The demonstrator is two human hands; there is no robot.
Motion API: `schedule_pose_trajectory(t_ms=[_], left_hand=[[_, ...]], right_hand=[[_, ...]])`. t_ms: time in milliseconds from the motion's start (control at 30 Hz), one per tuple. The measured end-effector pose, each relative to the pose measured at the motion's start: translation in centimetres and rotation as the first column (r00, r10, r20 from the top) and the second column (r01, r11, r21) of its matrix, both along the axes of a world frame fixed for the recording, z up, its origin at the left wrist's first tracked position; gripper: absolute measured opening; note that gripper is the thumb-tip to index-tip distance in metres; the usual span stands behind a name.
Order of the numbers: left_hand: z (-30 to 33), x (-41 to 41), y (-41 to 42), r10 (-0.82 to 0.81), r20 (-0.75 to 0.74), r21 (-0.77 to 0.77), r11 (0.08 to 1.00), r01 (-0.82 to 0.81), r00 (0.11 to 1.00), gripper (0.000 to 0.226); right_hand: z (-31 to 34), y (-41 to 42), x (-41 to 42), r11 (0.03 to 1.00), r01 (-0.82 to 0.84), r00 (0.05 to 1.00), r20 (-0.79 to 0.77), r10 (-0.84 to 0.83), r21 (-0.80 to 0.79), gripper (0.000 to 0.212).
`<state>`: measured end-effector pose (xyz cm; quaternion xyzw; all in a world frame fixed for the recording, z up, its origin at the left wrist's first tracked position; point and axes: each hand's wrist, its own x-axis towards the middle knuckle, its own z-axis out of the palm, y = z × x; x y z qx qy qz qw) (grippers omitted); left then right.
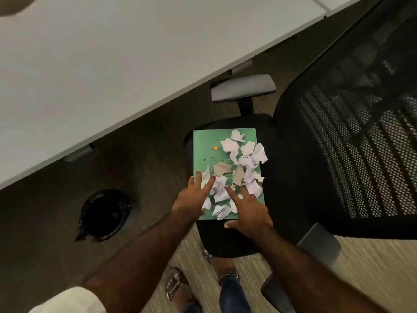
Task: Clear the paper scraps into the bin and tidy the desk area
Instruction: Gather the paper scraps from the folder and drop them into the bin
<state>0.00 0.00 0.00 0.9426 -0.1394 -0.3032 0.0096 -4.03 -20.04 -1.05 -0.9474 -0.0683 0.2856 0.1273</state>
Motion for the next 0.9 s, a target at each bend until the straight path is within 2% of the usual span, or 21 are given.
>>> schedule_pose_trajectory(t_ms=[67, 233, 367, 467, 667, 900], left_hand=[[-0.5, 0.6, -0.3, 0.012, -0.046, 0.006, 1.000, -0.012, 0.999, 0.134], [-2.9, 1.7, -0.7, -0.029, -0.038, 0.030, 0.999, 0.031, 0.999, 0.132], [-4.3, 2.4, -0.5, -0.070, -0.021, 0.028, 0.997, 0.070, 0.997, 0.124], [-4.8, 2.5, -0.1, -0.088, -0.017, 0.006, 0.996, 0.088, 0.996, 0.109], [-4.8, 2.3, 0.6, -0.145, 0.032, -0.072, 0.987, 0.147, 0.989, 0.059], [-5.5, 1.6, 1.7, -0.163, 0.049, -0.182, 0.969, 0.169, 0.985, 0.034]], right_hand=[[-0.5, 0.8, 0.5, 1.000, 0.022, 1.000, 0.007, -0.022, 0.003, 0.122], [-2.5, 2.6, 0.9, 0.997, 0.073, 0.997, 0.024, -0.072, -0.040, 0.115], [-3.5, 3.6, 1.1, 0.994, 0.107, 0.993, 0.053, -0.105, -0.022, 0.097], [-3.9, 3.9, 1.2, 0.993, 0.122, 0.990, 0.067, -0.121, -0.009, 0.078], [-3.8, 4.5, 1.7, 0.988, 0.154, 0.986, 0.064, -0.154, 0.001, 0.050], [-4.3, 5.0, 1.8, 0.975, 0.217, 0.973, 0.069, -0.220, 0.041, 0.029]])
